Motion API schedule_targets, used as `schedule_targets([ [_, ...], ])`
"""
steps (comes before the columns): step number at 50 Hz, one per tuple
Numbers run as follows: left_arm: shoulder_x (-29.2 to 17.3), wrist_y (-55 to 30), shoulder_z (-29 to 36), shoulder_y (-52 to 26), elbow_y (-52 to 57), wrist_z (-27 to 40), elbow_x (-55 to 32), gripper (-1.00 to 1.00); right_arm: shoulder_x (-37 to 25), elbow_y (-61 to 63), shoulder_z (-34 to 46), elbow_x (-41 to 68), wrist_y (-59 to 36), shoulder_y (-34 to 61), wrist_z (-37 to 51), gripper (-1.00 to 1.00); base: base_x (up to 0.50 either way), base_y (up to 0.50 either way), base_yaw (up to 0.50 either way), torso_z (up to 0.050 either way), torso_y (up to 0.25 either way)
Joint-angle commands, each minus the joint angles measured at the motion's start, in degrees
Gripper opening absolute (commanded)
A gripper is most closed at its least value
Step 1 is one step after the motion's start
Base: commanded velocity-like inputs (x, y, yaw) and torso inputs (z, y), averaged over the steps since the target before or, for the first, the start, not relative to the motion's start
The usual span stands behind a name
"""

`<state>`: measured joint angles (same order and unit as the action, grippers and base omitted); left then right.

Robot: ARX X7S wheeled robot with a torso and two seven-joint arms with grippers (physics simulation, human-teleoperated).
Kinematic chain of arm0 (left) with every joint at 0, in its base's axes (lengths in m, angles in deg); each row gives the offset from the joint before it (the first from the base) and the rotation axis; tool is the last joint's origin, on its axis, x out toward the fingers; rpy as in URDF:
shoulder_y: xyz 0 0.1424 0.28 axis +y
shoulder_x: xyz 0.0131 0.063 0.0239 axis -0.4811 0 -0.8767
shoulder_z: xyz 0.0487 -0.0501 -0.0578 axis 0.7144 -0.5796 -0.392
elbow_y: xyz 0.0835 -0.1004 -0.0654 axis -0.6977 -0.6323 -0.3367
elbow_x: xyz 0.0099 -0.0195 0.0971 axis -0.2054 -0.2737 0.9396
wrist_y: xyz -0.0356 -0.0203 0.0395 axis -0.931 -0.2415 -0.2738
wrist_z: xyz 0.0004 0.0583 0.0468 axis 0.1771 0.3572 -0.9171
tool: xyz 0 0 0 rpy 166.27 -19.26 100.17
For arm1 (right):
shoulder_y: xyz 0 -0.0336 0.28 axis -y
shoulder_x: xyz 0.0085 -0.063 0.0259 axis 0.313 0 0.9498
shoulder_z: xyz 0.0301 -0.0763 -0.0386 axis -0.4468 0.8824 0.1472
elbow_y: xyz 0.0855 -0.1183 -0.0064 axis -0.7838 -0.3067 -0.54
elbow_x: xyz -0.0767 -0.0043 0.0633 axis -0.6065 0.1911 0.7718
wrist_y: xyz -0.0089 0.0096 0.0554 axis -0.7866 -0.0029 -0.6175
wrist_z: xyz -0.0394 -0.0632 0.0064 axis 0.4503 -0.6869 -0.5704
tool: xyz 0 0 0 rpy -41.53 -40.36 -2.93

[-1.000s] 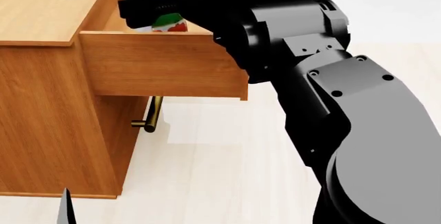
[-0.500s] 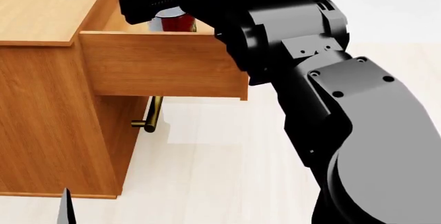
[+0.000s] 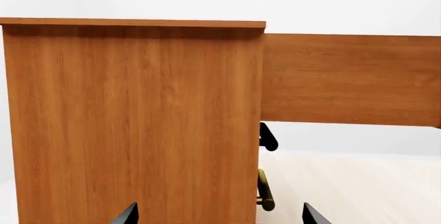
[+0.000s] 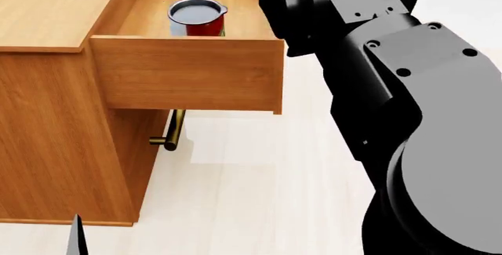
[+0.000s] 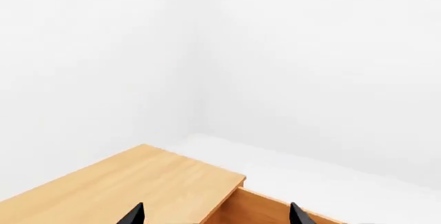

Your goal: Put the ketchup in the top drawer of the cabinet.

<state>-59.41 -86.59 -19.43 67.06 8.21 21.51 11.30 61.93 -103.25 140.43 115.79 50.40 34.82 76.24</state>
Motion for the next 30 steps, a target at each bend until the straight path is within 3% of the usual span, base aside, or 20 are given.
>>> schedule_targets([
  [1,-0.1,-0.1,0.2,0.0,0.2,0.1,-0.1,1.00,0.0,0.0,0.1,1.7,8.8,4.3,3.2,1.00,0.00,0.00,0.00,0.000,0.000],
  [8,-0.2,0.0,0.2,0.1,0.4,0.3,0.0,1.00,0.0,-0.3,0.5,2.9,13.3,6.4,4.2,1.00,0.00,0.00,0.00,0.000,0.000],
  [30,-0.2,0.4,1.0,-0.1,-0.1,0.0,0.0,1.00,-0.2,-5.3,2.9,0.4,8.3,11.6,3.9,1.00,0.00,0.00,0.00,0.000,0.000],
])
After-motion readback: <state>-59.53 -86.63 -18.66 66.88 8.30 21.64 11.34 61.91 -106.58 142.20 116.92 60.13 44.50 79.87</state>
